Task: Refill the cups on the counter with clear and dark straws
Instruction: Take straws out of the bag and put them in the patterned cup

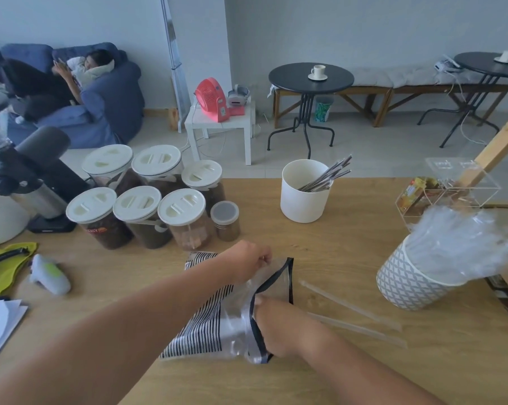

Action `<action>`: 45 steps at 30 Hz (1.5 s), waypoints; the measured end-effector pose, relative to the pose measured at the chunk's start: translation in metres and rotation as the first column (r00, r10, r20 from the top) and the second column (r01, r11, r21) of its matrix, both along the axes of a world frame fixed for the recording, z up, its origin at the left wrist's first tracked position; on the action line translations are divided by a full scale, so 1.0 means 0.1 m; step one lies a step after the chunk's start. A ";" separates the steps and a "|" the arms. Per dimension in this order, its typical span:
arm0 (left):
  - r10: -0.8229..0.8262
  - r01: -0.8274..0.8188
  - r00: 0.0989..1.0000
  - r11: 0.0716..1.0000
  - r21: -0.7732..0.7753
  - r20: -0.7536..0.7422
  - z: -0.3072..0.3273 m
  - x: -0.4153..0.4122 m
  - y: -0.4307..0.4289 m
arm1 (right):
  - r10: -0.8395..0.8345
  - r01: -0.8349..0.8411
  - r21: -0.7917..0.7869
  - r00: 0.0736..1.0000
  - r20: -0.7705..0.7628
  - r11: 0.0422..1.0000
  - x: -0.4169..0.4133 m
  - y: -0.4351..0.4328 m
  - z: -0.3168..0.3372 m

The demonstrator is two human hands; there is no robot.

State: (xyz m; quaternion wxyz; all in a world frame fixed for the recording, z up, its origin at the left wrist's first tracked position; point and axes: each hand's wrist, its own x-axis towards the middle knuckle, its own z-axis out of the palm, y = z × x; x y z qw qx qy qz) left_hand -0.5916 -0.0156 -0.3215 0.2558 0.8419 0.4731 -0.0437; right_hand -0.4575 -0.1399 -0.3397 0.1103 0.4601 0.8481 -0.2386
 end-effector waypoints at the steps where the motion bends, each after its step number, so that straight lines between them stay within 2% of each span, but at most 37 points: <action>1: -0.021 0.021 1.000 1.000 -0.007 0.008 0.00 -0.02 -0.02 | 0.020 -0.020 0.012 1.000 0.018 1.000 0.02 0.01 0.02; 5: -0.064 0.064 0.996 0.998 0.005 0.070 0.01 -0.08 -0.05 | -0.019 0.015 0.096 0.999 0.033 0.995 0.20 0.02 0.13; 10: -0.073 0.073 0.996 0.997 0.015 0.048 0.07 -0.12 -0.04 | -0.180 0.197 0.176 0.978 -0.107 0.965 0.75 -0.04 0.29; 15: -0.003 0.004 0.999 1.000 0.027 -0.036 0.09 -0.16 0.02 | -0.355 0.343 0.241 0.935 0.007 0.908 1.54 -0.20 0.34; 20: 0.066 -0.056 0.981 0.997 0.061 -0.181 0.08 -0.23 0.05 | -0.422 0.394 0.281 0.905 0.047 0.875 1.87 -0.34 0.30; 23: 0.011 0.021 0.922 0.997 0.079 -0.387 0.09 -0.25 0.07 | -0.448 0.402 0.289 0.887 0.112 0.869 1.84 -0.43 0.22; 25: 0.001 0.072 0.886 0.988 0.139 -0.463 0.13 -0.20 0.06 | -0.448 0.396 0.282 0.881 0.153 0.874 1.82 -0.46 0.19; 27: 0.002 0.142 0.899 0.945 0.295 -0.439 0.18 -0.07 -0.01 | -0.439 0.385 0.269 0.879 0.185 0.883 1.83 -0.46 0.20; 29: -0.099 0.261 0.935 0.841 0.474 -0.339 0.19 0.13 -0.14 | -0.440 0.387 0.255 0.876 0.198 0.886 1.84 -0.45 0.22; 30: -0.181 0.296 0.947 0.809 0.507 -0.265 0.18 0.27 -0.23 | -0.437 0.385 0.247 0.875 0.208 0.889 1.85 -0.45 0.23; 32: -0.336 0.376 0.926 0.814 0.443 -0.170 0.13 0.57 -0.42 | -0.431 0.383 0.226 0.873 0.230 0.896 1.85 -0.46 0.24; 35: -0.470 0.528 0.846 0.801 0.282 -0.250 -0.08 0.96 -0.66 | -0.425 0.387 0.192 0.873 0.239 0.902 1.82 -0.46 0.24; 37: -0.503 0.567 0.815 0.793 0.221 -0.287 -0.19 1.13 -0.72 | -0.428 0.398 0.168 0.873 0.233 0.902 1.82 -0.45 0.25; 40: -0.513 0.574 0.814 0.781 0.247 -0.272 -0.25 1.22 -0.67 | -0.431 0.404 0.153 0.871 0.235 0.902 1.81 -0.44 0.25; 45: -0.581 0.637 0.771 0.693 0.338 -0.262 -0.32 1.20 -0.65 | -0.433 0.401 0.173 0.872 0.228 0.899 1.80 -0.43 0.20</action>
